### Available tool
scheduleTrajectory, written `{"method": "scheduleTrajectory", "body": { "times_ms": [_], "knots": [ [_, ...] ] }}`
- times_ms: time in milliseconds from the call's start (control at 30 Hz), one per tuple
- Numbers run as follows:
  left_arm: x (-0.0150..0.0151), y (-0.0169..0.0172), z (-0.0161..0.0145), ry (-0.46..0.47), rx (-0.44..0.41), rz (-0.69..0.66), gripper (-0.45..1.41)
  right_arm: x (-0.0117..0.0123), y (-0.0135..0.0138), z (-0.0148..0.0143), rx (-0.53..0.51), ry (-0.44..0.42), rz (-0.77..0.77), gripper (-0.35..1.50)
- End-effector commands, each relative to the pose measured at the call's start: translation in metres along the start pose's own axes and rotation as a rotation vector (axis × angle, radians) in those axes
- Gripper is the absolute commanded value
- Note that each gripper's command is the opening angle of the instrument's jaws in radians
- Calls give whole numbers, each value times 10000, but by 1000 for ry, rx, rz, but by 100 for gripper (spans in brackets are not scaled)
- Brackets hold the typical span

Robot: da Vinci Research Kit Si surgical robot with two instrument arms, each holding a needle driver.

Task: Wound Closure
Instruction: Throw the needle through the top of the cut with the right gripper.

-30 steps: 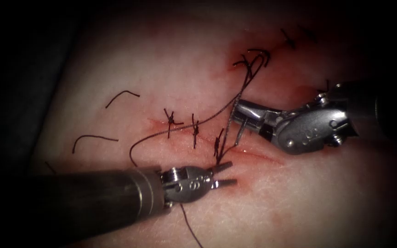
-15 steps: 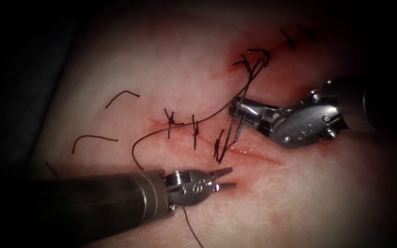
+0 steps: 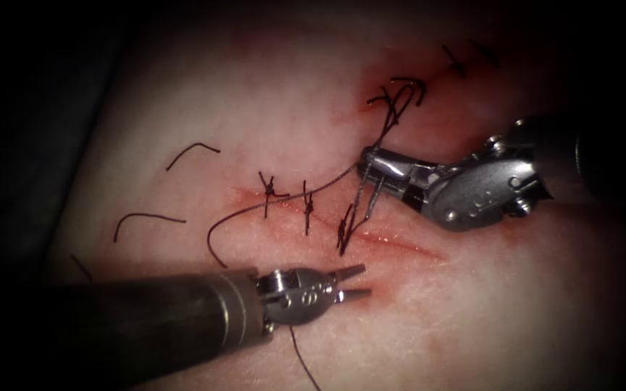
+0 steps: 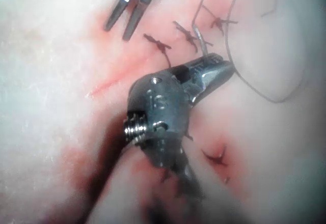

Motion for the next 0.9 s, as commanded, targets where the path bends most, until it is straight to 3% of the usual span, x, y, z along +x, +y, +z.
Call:
{"method": "scheduleTrajectory", "body": {
  "times_ms": [33,233,433,900],
  "knots": [
    [-1,3,8,1,-2,1,-7,-6,-11,5,0,-1,6,-35],
    [0,4,6,-1,0,-6,-7,-28,-29,-1,-3,-15,40,-35],
    [0,5,4,-1,-1,-6,-7,-26,-39,-2,-5,-9,49,-35],
    [-6,1,-23,-12,-9,-2,-18,-28,-86,-19,-3,75,-210,-35]
  ]
}}
